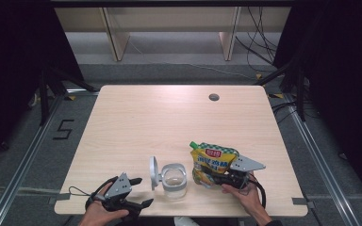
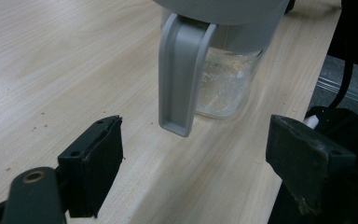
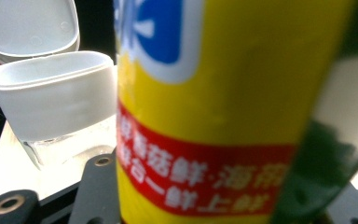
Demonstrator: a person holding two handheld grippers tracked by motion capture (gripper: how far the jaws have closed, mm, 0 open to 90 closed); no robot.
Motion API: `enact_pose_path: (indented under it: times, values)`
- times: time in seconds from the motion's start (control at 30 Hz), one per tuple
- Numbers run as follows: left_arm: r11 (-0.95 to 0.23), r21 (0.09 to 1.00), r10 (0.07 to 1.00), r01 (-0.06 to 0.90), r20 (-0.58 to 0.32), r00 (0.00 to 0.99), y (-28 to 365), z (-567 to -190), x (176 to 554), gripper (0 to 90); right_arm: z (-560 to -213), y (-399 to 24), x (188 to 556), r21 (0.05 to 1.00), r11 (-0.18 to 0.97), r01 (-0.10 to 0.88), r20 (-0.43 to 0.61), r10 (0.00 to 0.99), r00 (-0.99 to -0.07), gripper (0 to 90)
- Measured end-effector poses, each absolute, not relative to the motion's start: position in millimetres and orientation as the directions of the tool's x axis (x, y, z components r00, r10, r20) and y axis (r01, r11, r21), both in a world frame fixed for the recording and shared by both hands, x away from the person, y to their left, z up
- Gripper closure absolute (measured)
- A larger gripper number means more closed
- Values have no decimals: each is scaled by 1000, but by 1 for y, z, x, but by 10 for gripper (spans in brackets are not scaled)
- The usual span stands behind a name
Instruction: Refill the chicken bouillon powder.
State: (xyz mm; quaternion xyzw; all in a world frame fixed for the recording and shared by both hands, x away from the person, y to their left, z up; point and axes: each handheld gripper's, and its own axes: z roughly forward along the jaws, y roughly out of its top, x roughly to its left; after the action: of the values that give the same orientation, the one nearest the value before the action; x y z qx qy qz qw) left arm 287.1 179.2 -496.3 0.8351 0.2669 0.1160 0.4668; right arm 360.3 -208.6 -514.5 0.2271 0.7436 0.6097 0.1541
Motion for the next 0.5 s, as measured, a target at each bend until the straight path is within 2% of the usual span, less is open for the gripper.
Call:
enact_pose_path:
  times: [0.1,0.27,0.5]
  values:
    - [-426,839,548,339,-58,834,180,-495,287,185,-513,-208,357,970,153,187,78,534,-842,501]
    - [-420,845,554,331,-50,831,180,-495,287,188,-507,-206,356,976,172,132,12,563,-826,521]
    - [-411,849,557,332,-55,829,182,-493,287,189,-497,-211,348,965,231,126,-34,582,-813,529]
